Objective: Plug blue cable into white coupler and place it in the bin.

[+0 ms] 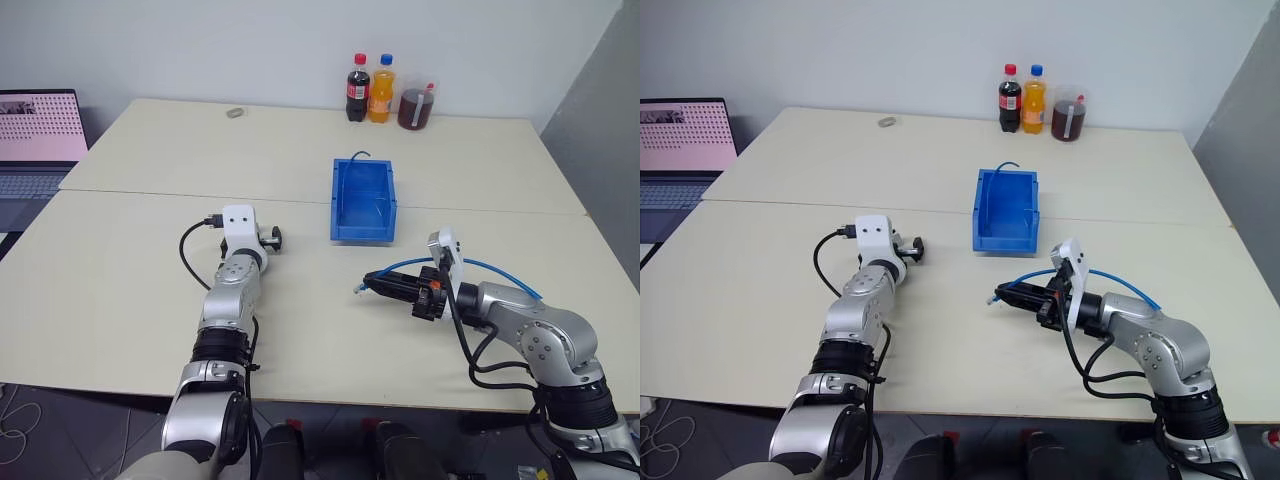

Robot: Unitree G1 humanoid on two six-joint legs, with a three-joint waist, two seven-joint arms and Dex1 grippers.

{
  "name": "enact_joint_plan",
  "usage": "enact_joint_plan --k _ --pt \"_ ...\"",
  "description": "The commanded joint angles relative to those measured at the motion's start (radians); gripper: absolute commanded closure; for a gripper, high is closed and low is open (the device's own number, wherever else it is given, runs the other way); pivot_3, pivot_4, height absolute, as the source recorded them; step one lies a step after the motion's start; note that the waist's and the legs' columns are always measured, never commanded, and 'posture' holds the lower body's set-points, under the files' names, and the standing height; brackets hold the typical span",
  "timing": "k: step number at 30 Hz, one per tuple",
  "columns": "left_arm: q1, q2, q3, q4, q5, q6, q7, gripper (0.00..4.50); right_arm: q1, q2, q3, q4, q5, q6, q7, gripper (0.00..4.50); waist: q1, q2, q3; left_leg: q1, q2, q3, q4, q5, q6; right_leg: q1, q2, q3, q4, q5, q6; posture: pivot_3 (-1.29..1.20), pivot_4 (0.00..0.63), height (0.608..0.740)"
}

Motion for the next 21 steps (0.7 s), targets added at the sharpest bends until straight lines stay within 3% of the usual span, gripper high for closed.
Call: enact_joint_plan --k 1,6,16,21 --pt "-0.039 0.003 0.02 0.011 -0.006 -0.029 0.011 0.4 -0.007 -0.002 -0.023 -0.033 0.009 -0.016 0.003 4.45 0.0 0.0 0.0 0.0 0.0 0.0 0.0 0.0 0.0 0.0 0.0 0.0 0.0 0.0 0.0 0.0 0.15 0.74" --pt "-0.057 0.005 0.027 0.046 -0.006 -0.044 0.008 1.25 -0.005 -0.004 -0.023 -0.034 0.008 -0.016 0.003 4.45 0.0 0.0 0.0 0.0 0.0 0.0 0.0 0.0 0.0 0.0 0.0 0.0 0.0 0.0 0.0 0.0 0.15 0.74" --pt "-0.061 0.003 0.031 0.072 -0.001 -0.062 0.006 3.42 -0.003 -0.007 -0.026 -0.037 0.01 -0.013 0.001 4.45 0.0 0.0 0.0 0.0 0.0 0.0 0.0 0.0 0.0 0.0 0.0 0.0 0.0 0.0 0.0 0.0 0.15 0.74" --pt "-0.038 0.003 0.023 0.043 0.002 -0.05 -0.005 3.57 -0.002 -0.008 -0.027 -0.04 0.01 -0.013 0.0 4.45 0.0 0.0 0.0 0.0 0.0 0.0 0.0 0.0 0.0 0.0 0.0 0.0 0.0 0.0 0.0 0.0 0.15 0.74"
